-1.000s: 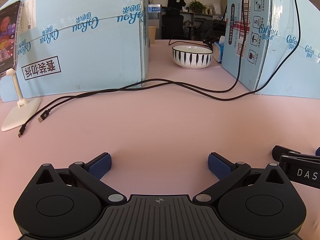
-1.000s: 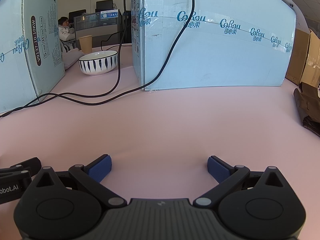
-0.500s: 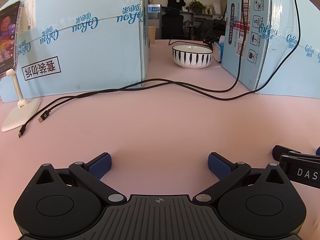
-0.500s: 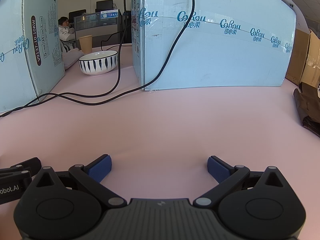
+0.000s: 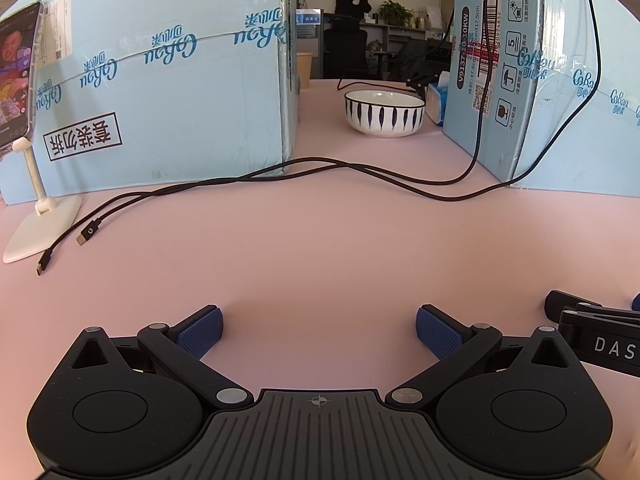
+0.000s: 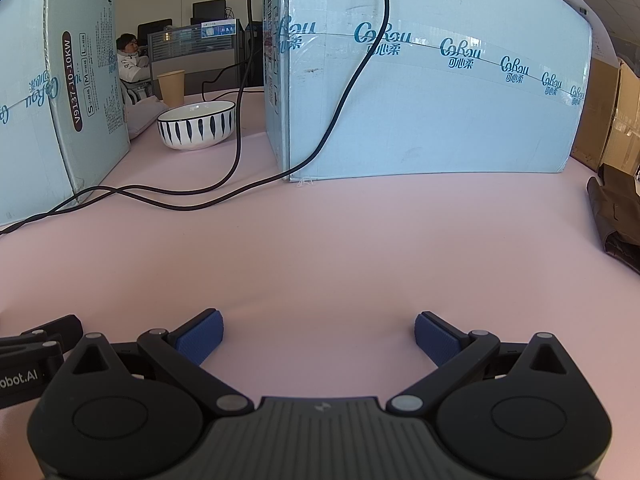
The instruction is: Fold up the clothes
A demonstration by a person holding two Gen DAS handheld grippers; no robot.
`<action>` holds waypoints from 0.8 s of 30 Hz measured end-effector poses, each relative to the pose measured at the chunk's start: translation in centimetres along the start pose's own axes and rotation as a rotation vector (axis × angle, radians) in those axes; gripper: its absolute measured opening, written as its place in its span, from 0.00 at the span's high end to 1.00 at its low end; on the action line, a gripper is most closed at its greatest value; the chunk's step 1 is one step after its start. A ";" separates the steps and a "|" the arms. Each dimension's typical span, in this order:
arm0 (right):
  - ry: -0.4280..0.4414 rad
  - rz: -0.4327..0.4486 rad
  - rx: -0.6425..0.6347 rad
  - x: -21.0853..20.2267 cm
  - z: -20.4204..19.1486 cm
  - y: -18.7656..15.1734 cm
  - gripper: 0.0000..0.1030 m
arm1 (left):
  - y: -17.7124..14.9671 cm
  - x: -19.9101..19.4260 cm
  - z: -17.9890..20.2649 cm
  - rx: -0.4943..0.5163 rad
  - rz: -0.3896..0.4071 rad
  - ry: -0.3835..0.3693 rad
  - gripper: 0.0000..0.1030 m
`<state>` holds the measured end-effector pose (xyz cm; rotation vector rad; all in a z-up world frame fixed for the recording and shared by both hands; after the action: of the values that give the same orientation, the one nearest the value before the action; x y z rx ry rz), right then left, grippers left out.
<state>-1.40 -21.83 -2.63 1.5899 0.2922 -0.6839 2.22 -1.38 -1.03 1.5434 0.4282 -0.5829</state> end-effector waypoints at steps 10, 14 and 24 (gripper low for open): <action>0.000 0.000 0.000 0.0 0.0 0.0 0.00 | 0.0 0.0 0.0 0.000 -0.001 0.002 0.00; 0.000 0.000 0.000 0.0 0.0 0.0 0.00 | -0.1 0.0 0.1 0.003 0.000 0.004 0.00; 0.000 0.000 0.000 0.0 0.0 0.0 0.00 | 0.0 0.0 0.2 0.002 0.000 0.004 0.00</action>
<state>-1.37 -21.83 -2.64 1.5901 0.2927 -0.6836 2.16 -1.57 -1.01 1.5467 0.4302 -0.5806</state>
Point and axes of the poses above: each gripper's, at about its wrist camera, not at the fingertips, and x roughly the way its jaws point, z to its right, y to its top, the point moved 2 cm from there along x, roughly the way its jaws point, and after that the axes turned 2 degrees about z, right-handed, at the moved point
